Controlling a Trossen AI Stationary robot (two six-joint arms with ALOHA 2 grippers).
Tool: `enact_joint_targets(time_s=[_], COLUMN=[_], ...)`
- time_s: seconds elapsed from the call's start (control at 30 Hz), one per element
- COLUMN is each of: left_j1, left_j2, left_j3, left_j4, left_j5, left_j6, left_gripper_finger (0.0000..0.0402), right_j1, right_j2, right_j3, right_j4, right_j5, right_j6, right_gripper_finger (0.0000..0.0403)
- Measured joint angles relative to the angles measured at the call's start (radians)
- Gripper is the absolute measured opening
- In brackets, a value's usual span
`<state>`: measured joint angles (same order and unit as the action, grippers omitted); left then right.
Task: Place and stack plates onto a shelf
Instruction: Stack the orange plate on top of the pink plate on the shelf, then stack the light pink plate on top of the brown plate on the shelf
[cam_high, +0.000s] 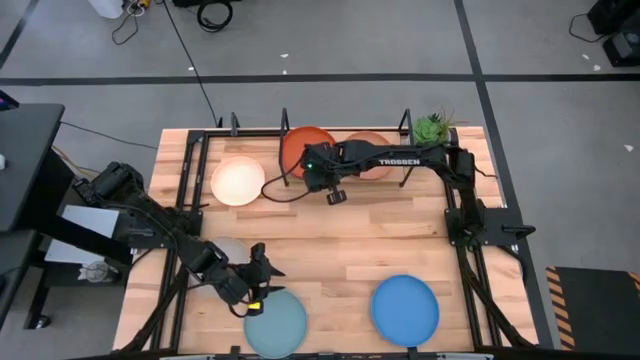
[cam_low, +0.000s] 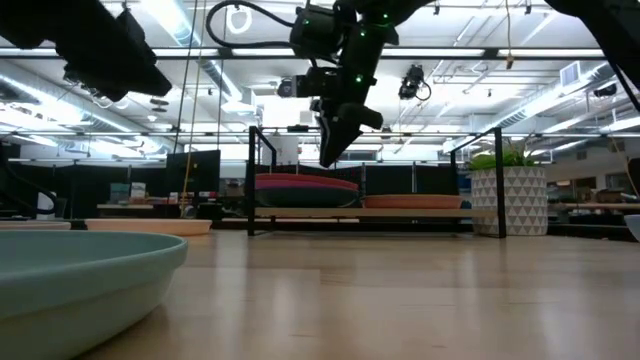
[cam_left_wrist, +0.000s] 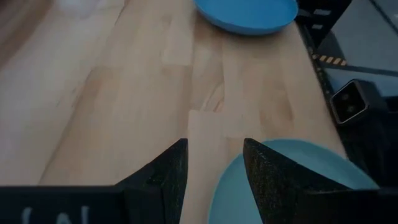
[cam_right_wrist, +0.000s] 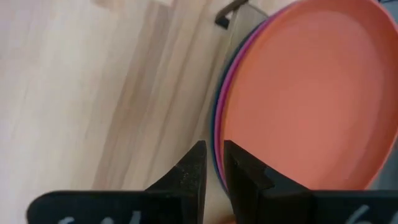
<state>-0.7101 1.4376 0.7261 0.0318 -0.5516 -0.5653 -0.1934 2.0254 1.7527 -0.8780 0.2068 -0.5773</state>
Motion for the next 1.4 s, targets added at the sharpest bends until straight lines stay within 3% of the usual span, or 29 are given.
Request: enact_joint_targets(time_s=[0.2,0.37,0.6,0.8,0.93,1.13,1.27,1.4], left_j1=[0.005,0.046,0.166,0.326,0.435,0.573,0.65,0.737], left_j2=[0.0,0.0,0.0,0.0,0.0,0.0,0.0,0.0], left_j3=[0.0,0.0,0.0,0.0,0.0,0.0,0.0,0.0], left_j4=[-0.137,-0.332,-0.554,-0.702,-0.776,-0.806,-0.768,-0.727], left_j5=[-0.062,-0.104,-0.105,-0.046,-0.031,-0.014,0.002,0.094], left_j6=[-0.042,-0.21,-0.286,-0.186,-0.113,0.076,0.215,0.332], left_gripper_finger=[0.0162,0.0162,0.0162,0.0162,0.0162,0.0162,0.0162,0.0162], right_j1=[0.059,0.122,0.238,0.359,0.448,0.568,0.645,0.724], right_j2=[-0.001,-0.022,-0.092,-0.149,-0.164,-0.181,-0.256,-0.371], right_j3=[0.0,0.0,0.0,0.0,0.0,-0.078,-0.178,-0.321], right_j4=[-0.06,-0.102,-0.12,-0.154,-0.244,-0.367,-0.325,-0.212], right_j5=[0.109,0.166,0.104,-0.07,-0.084,0.032,0.1,0.196], right_j6=[0.015,0.063,0.27,0.494,0.638,0.81,0.925,1.011], right_gripper_finger=[0.0062,0.0062,0.0062,0.0062,0.0062,0.0062,0.0062,0.0062])
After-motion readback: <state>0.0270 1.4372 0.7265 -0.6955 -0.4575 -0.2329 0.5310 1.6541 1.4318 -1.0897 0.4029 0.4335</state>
